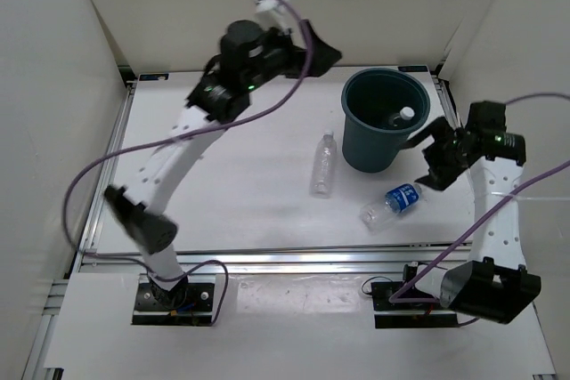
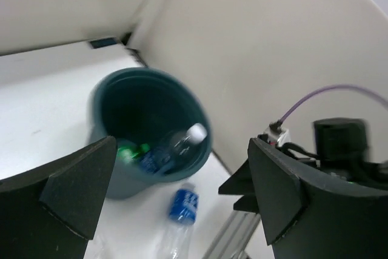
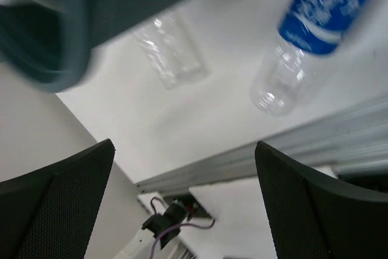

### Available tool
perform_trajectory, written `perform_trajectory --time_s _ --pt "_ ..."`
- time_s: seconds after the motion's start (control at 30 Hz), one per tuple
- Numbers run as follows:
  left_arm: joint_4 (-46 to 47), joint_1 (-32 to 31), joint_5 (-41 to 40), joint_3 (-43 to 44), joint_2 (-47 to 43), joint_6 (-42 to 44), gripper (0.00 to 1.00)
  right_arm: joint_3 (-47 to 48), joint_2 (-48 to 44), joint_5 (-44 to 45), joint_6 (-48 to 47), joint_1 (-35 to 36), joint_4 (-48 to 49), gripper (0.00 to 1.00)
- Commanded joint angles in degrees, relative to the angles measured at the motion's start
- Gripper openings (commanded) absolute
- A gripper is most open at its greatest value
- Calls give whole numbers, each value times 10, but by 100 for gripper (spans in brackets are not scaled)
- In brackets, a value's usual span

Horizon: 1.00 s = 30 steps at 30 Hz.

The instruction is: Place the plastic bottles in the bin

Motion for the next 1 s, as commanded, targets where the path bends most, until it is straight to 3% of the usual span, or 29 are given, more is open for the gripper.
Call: perform_trajectory --time_s 0.0,0.07,0.13,0.27,0.6,0.87,0.9,0.97 --pt "-74 38 -47 -154 -115 34 100 -102 -41 -63 63 -22 62 100" --pt "-74 43 -93 -282 -214 34 100 -127 -41 -63 63 -27 62 100" --pt "-74 43 -123 -355 -300 28 100 -154 -36 -63 57 -27 68 100" --pt "-96 76 -133 -485 -383 21 100 -207 3 -58 57 -22 102 100" --pt "-227 105 -155 -478 -357 33 100 -227 148 32 46 35 161 100" --pt "-239 111 -167 -488 -363 33 100 -209 257 80 46 55 144 100" --pt "-239 116 -167 -488 -363 33 100 -209 264 85 46 55 144 96" --pt "-239 116 -175 -488 -357 33 100 -214 284 85 31 61 151 78"
